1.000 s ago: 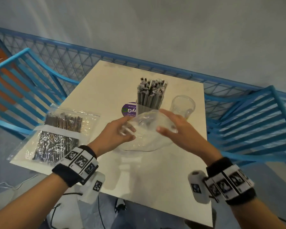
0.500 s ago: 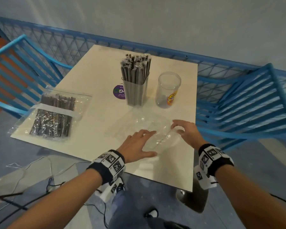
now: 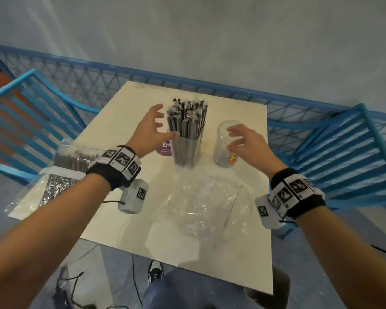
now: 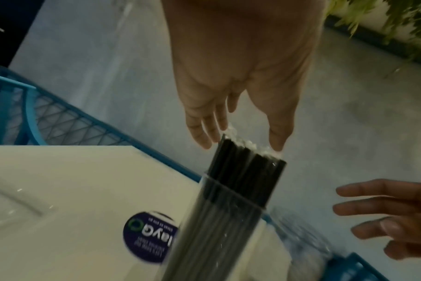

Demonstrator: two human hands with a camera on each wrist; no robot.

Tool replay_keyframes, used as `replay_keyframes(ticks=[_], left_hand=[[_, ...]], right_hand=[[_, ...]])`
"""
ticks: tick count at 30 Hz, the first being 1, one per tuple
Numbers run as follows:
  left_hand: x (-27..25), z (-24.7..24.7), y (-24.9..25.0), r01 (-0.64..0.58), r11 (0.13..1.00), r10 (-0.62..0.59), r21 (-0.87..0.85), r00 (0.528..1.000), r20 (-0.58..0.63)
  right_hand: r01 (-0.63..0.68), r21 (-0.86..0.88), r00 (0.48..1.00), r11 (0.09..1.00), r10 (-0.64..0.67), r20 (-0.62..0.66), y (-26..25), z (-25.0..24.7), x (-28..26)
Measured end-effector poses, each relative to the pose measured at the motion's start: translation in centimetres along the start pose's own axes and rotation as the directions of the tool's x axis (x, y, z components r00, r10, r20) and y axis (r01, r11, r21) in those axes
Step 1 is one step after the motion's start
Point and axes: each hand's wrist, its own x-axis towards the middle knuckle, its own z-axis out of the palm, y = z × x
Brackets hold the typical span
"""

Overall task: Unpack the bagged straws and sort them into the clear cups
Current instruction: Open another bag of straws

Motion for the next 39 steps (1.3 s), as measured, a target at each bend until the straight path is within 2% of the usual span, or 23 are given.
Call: replay_keyframes(ticks=[3, 5, 9, 11, 13, 16, 18, 22, 26, 28, 30, 32, 34, 37, 39], left_hand=[[4.8, -1.1, -0.3, 0.008, 0.998, -0.018, 0.055, 0.982, 0.186], [7.4, -1.4, -1.0, -0.018, 0.993, -0.016, 0.113, 0.957, 0.29], [10.9, -2.1, -2.0, 0.004, 0.996, -0.045, 0.089, 0.883, 0.467], [12.1, -2.5, -2.3, -0.021, 0.996, -0.027, 0.087, 0.851, 0.524], [12.9, -2.5, -2.6, -0.112, 0.986, 0.027, 0.121, 0.833, 0.553], [13.5, -2.0, -2.5, -0.226, 0.956, 0.089, 0.184, 0.827, 0.556], [13.6, -1.6, -2.4, -0.256, 0.943, 0.101, 0.212, 0.827, 0.553], [13.5, -1.3, -2.4, -0.242, 0.941, 0.077, 0.236, 0.832, 0.549], [12.7, -1.8, -2.0, -0.208, 0.935, 0.016, 0.287, 0.834, 0.552], [11.7, -2.4, -1.7, -0.175, 0.938, -0.015, 0.299, 0.842, 0.54], [10.4, -3.4, -1.2, -0.15, 0.951, -0.007, 0.269, 0.863, 0.505], [8.8, -4.8, -0.8, -0.119, 0.969, 0.016, 0.217, 0.906, 0.423], [7.0, -6.6, -0.8, -0.077, 0.983, 0.02, 0.166, 0.946, 0.323], [4.5, -9.8, -2.1, 0.012, 0.982, -0.052, 0.186, 0.976, 0.212], [3.0, -12.0, -3.9, 0.083, 0.966, -0.13, 0.244, 0.975, 0.18]], right_hand=[[-0.072, 0.075, 0.987, 0.995, 0.06, 0.148, -3.2, 2.3, 3.7], [-0.08, 0.085, 0.98, 0.993, 0.063, 0.188, -4.7, 3.7, 5.6], [-0.113, 0.29, 0.987, 0.95, 0.075, 0.139, -5.5, 5.1, 9.2], [-0.092, 0.25, 0.99, 0.964, 0.062, 0.124, -5.5, 5.2, 10.4], [-0.046, 0.162, 0.991, 0.986, 0.025, 0.131, -5.2, 4.9, 11.2], [-0.013, 0.108, 0.987, 0.994, -0.005, 0.161, -5.0, 4.6, 11.8], [-0.002, 0.103, 0.986, 0.995, -0.015, 0.164, -4.8, 4.8, 11.8], [-0.023, 0.066, 0.991, 0.998, 0.014, 0.136, -4.2, 5.3, 11.3], [-0.099, -0.01, 0.974, 0.995, 0.099, 0.203, -5.3, 3.6, 10.2], [-0.071, -0.145, 0.984, 0.987, 0.093, 0.153, -6.6, 1.9, 9.3], [-0.009, -0.218, 0.998, 0.976, 0.023, 0.062, -8.3, 0.1, 8.3], [0.074, -0.186, 0.997, 0.98, -0.078, -0.013, -10.6, -1.1, 7.5], [0.171, -0.092, 0.985, 0.981, -0.174, -0.02, -13.3, -0.9, 7.0], [0.267, 0.096, 0.956, 0.959, -0.277, 0.101, -17.0, 2.2, 6.3], [0.285, 0.13, 0.921, 0.95, -0.309, 0.238, -18.8, 5.7, 6.0]])
